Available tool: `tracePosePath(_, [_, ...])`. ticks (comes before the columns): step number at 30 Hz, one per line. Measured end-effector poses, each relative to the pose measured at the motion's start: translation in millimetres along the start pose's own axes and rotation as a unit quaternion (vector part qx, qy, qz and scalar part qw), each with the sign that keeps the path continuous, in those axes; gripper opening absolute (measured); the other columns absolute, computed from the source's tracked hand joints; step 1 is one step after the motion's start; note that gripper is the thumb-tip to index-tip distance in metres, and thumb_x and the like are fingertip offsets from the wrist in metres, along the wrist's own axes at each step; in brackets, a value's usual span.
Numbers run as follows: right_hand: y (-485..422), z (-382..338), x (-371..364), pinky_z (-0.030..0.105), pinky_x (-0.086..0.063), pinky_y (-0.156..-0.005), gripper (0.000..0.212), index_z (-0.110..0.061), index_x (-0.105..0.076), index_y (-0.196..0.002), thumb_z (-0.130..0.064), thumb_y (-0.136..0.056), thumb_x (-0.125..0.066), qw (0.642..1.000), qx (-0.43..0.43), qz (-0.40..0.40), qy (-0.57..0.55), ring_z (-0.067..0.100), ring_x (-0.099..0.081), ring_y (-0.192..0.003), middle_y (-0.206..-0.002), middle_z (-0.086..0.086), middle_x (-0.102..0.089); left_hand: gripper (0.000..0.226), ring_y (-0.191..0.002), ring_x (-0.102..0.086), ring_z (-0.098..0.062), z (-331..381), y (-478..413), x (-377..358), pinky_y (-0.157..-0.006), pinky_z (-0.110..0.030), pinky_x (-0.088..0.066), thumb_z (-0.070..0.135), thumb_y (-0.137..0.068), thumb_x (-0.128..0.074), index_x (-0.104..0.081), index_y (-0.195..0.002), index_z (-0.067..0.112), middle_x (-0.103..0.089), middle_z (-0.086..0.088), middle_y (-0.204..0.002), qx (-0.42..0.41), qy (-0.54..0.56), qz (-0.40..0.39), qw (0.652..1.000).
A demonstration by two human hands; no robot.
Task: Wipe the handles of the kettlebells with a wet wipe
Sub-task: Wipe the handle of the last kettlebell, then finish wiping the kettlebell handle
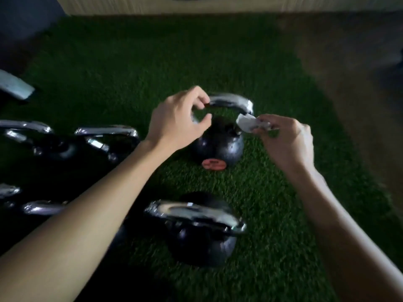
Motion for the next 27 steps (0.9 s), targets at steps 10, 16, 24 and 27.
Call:
tracePosePath(10, [161,-33,146,0.032,-0.056,-0.078,0.027,-0.039,-0.077,-0.111,-0.033,-0.084,-0.074,0.945,-0.282,-0.158,0.058,0.023,-0.073,-0.095,-0.107,-0.002,-0.078,0.059,-0.118,-0.053,-0.025,139,102,44,-0.092,-0.044,-0.045,0.045,-0.083,-0.070,-0.046,-0.135,0.032,-0.047,0.003,-0.133,-0.054,-0.052,-0.263,0.962])
tracePosePath(16, [271,-64,294,0.025,-0.047,-0.065,0.021,-0.040,-0.077,-0.102,-0.032,-0.085,-0.068,0.875,-0.468,-0.111,0.056,0.021,-0.071,-0.079,-0.093,-0.003,-0.078,0.064,-0.122,-0.052,-0.023,276,151,112,-0.096,-0.042,-0.044,0.047,-0.085,-0.067,-0.041,-0.142,0.033,-0.049,0.002,-0.136,-0.139,-0.036,-0.339,0.930])
tracePosePath(24, [447,-59,452,0.029,-0.052,-0.079,0.027,-0.035,-0.077,-0.110,-0.034,-0.084,-0.074,0.790,-0.612,-0.026,0.030,0.020,-0.072,-0.099,-0.100,-0.003,-0.078,0.061,-0.125,-0.051,-0.023,451,267,150,-0.098,-0.042,-0.043,0.043,-0.090,-0.062,-0.038,-0.145,0.031,-0.048,0.001,-0.138,-0.232,-0.021,-0.434,0.870])
tracePosePath(27, [523,-44,484,0.032,-0.054,-0.080,0.027,-0.035,-0.076,-0.111,-0.037,-0.085,-0.072,0.769,-0.639,-0.003,0.013,0.021,-0.072,-0.100,-0.101,-0.003,-0.078,0.058,-0.120,-0.055,-0.024,503,330,159,-0.095,-0.042,-0.044,0.039,-0.090,-0.061,-0.042,-0.143,0.030,-0.053,0.001,-0.130,-0.275,-0.040,-0.451,0.848])
Point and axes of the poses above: each hand's wrist, its own y-axis away from the middle knuckle, its own x-axis out of the back of the hand, z = x × y, the point moved 5 cm from there along -y, towards the middle knuckle
